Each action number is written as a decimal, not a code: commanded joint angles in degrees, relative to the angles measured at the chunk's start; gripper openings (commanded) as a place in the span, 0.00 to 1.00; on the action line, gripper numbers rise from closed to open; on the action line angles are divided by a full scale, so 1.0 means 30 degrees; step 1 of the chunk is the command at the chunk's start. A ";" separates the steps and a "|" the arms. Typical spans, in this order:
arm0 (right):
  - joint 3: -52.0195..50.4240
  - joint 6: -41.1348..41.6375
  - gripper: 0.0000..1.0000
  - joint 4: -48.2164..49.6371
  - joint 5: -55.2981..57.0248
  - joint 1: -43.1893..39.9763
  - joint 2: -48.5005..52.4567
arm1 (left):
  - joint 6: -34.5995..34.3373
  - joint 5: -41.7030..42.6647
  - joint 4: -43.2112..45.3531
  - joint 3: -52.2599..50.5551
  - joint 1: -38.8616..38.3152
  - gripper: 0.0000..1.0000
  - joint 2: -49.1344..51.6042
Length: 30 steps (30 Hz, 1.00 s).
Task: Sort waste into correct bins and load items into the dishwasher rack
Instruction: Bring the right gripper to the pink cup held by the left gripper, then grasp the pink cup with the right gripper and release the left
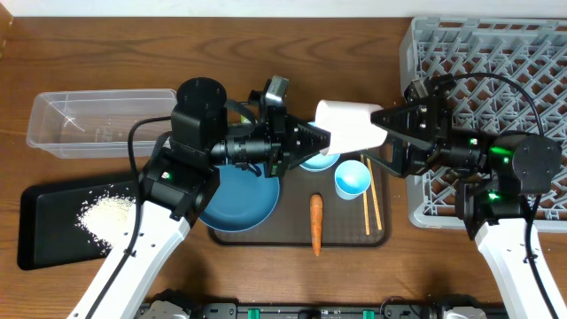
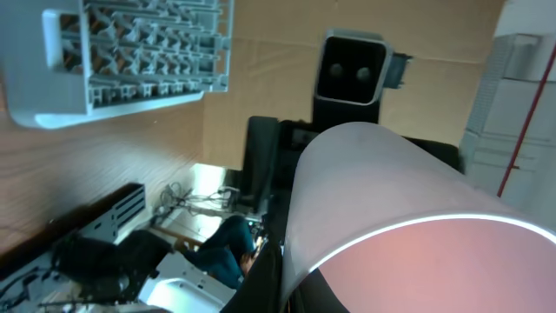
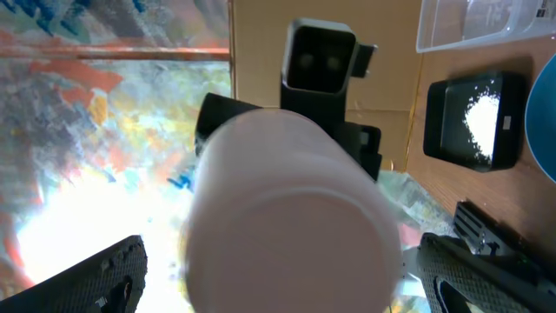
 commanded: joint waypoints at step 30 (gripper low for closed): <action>0.0000 -0.0954 0.81 0.0699 0.0335 -0.0022 0.0044 | 0.0962 0.0685 -0.1370 0.0226 -0.0882 0.06 0.0328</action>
